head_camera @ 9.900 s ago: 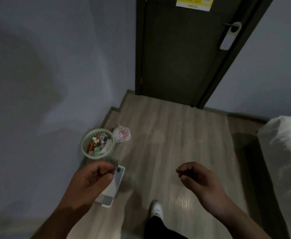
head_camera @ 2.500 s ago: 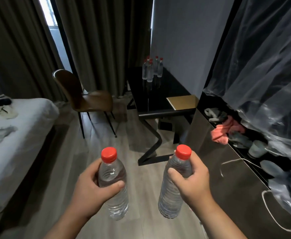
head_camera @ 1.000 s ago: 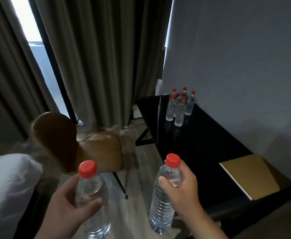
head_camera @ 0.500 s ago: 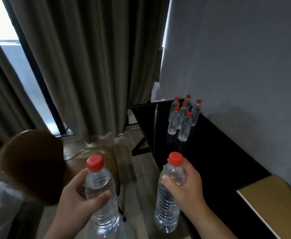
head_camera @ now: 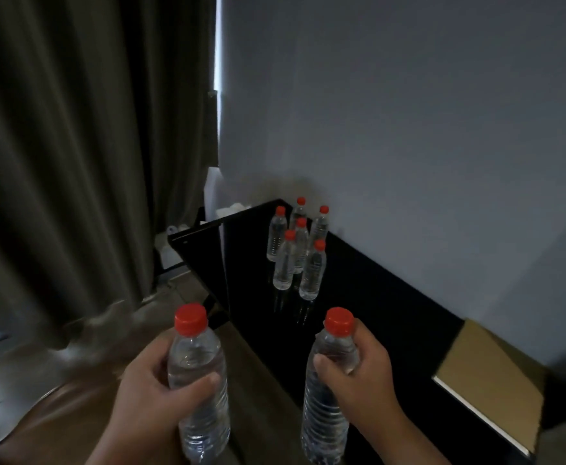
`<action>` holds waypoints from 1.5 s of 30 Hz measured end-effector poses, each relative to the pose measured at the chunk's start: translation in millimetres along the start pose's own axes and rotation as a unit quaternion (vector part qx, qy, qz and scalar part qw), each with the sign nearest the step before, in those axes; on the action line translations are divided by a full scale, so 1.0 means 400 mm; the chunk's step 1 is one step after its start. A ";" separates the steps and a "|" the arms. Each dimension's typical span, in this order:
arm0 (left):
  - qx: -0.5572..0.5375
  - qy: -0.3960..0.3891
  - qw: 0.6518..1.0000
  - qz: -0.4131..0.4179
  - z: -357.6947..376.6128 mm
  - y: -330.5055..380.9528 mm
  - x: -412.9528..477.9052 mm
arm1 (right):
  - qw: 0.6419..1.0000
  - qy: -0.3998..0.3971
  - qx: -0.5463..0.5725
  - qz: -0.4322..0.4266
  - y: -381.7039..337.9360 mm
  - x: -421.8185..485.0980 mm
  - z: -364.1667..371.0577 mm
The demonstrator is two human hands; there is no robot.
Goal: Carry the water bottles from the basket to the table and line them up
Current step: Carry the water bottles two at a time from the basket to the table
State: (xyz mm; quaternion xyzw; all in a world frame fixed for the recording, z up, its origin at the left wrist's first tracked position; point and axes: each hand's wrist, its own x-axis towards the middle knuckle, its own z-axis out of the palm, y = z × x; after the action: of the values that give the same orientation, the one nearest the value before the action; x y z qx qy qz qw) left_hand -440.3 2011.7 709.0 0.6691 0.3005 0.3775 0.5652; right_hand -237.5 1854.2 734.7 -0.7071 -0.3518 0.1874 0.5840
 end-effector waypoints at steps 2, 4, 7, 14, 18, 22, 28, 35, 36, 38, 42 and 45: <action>-0.007 -0.023 1.000 0.000 0.016 -0.015 0.058 | 1.000 0.016 -0.008 0.004 0.010 0.030 0.004; -0.009 -0.055 0.998 -0.004 0.042 -0.027 0.115 | 0.999 0.027 -0.013 0.013 0.021 0.065 0.000; -0.005 -0.081 0.997 -0.011 0.094 -0.054 0.203 | 0.998 0.047 -0.012 0.031 0.048 0.131 -0.014; 0.015 -0.142 0.989 -0.027 0.229 -0.113 0.428 | 0.993 0.095 0.018 0.064 0.144 0.338 -0.062; 0.018 -0.170 0.985 -0.026 0.290 -0.125 0.537 | 0.993 0.097 0.022 0.058 0.175 0.440 -0.080; -0.003 -0.184 0.982 -0.044 0.345 -0.138 0.612 | 0.993 0.109 0.021 0.050 0.196 0.504 -0.109; 0.015 -0.261 0.965 -0.034 0.440 -0.159 0.707 | 0.983 0.159 0.025 0.089 0.231 0.540 -0.164; 0.015 -0.373 0.928 -0.015 0.564 -0.172 0.834 | 0.963 0.243 -0.038 0.112 0.253 0.582 -0.189; 0.019 -0.390 0.921 -0.006 0.583 -0.168 0.858 | 0.958 0.258 -0.039 0.115 0.255 0.592 -0.192; 0.029 -0.424 0.905 0.010 0.621 -0.152 0.904 | 0.951 0.284 -0.040 0.118 0.258 0.615 -0.196; 0.037 -0.481 0.875 0.049 0.705 -0.109 1.002 | 0.944 0.310 -0.016 0.113 0.256 0.675 -0.217; 0.061 -0.505 0.858 0.067 0.766 -0.100 1.086 | 0.936 0.334 -0.012 0.111 0.262 0.734 -0.236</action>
State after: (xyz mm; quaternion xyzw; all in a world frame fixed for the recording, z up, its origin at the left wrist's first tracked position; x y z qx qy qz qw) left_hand 51.8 2216.6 718.4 0.8197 -0.0497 0.0053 0.5706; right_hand 55.8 1991.6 700.4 -0.7706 -0.0579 -0.0002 0.6347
